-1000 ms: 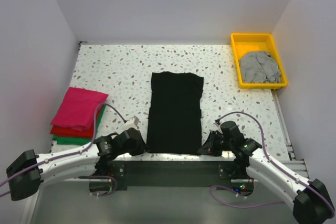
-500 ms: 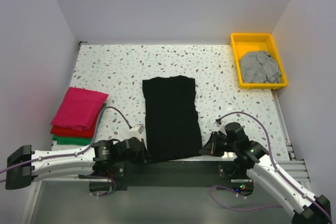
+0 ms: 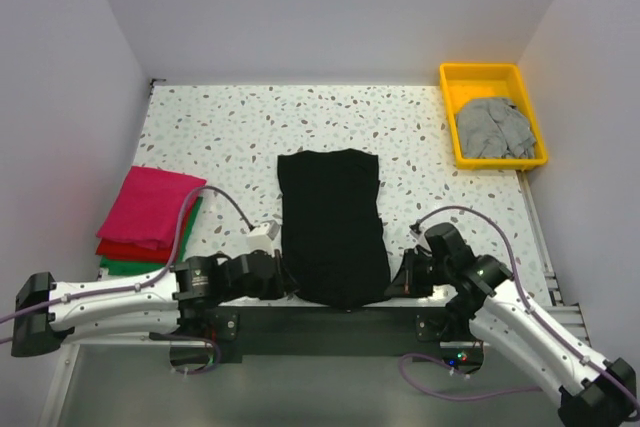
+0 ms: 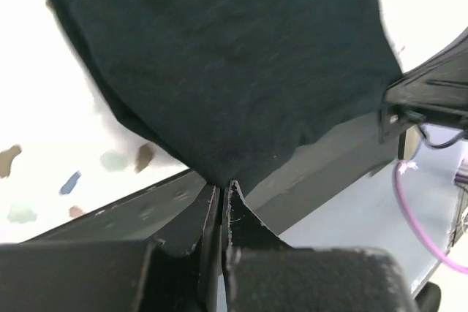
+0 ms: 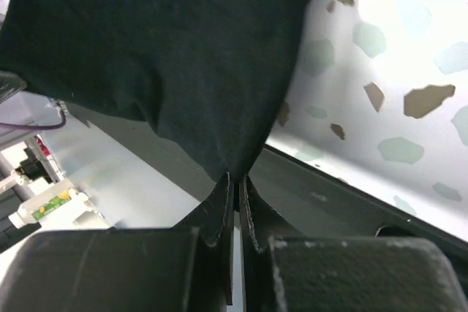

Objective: Fold and stack the t-shirts
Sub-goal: Fold the tshirt

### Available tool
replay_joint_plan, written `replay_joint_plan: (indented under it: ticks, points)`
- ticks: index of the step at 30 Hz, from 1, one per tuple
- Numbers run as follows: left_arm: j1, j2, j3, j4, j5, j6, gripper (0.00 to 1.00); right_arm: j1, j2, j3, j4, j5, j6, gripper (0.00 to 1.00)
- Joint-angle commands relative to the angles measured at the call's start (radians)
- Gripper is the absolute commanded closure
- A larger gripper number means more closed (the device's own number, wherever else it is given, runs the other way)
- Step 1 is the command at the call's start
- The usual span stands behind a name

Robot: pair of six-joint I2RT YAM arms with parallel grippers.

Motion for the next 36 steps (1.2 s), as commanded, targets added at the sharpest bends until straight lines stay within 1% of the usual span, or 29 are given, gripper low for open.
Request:
replay_joint_plan:
  ticks: [1, 3, 4, 6, 9, 12, 14, 21, 24, 26, 29, 32, 36]
  points:
    - [0.060, 0.051, 0.110, -0.006, -0.046, 0.089, 1.00, 0.002, 0.091, 0.113, 0.070, 0.026, -0.020, 1.00]
    - [0.114, 0.066, 0.140, 0.008, 0.015, 0.158, 1.00, 0.001, 0.155, 0.140, 0.110, 0.040, -0.019, 1.00]
    - [0.175, 0.075, 0.144, 0.035, 0.041, 0.183, 1.00, 0.002, 0.179, 0.171, 0.121, 0.043, -0.022, 1.00]
    - [0.220, 0.089, 0.159, 0.056, 0.088, 0.235, 1.00, -0.001, 0.244, 0.203, 0.148, 0.052, -0.022, 1.00]
    - [0.290, 0.147, 0.213, 0.066, 0.113, 0.292, 1.00, -0.002, 0.327, 0.268, 0.182, 0.070, -0.025, 1.00]
    - [0.341, 0.222, 0.258, 0.095, 0.170, 0.344, 1.00, -0.032, 0.403, 0.329, 0.211, 0.054, -0.038, 1.00]
    - [0.395, 0.275, 0.288, 0.126, 0.196, 0.374, 1.00, -0.070, 0.480, 0.375, 0.234, 0.034, -0.054, 1.00]
    - [0.568, 0.434, 0.402, 0.184, 0.326, 0.436, 1.00, -0.225, 0.678, 0.545, 0.291, -0.066, -0.086, 1.00]
    - [0.632, 0.488, 0.469, 0.197, 0.377, 0.456, 1.00, -0.251, 0.769, 0.607, 0.313, -0.092, -0.091, 1.00]
    - [0.665, 0.542, 0.527, 0.198, 0.395, 0.473, 1.00, -0.263, 0.843, 0.673, 0.329, -0.117, -0.089, 1.00]
    - [0.744, 0.608, 0.607, 0.195, 0.455, 0.491, 1.00, -0.280, 0.940, 0.771, 0.337, -0.146, -0.080, 1.00]
    - [0.787, 0.666, 0.682, 0.186, 0.480, 0.510, 1.00, -0.294, 0.997, 0.855, 0.345, -0.152, -0.074, 1.00]
    - [0.890, 0.761, 0.761, 0.192, 0.530, 0.523, 1.00, -0.322, 1.124, 0.972, 0.366, -0.173, -0.057, 1.00]
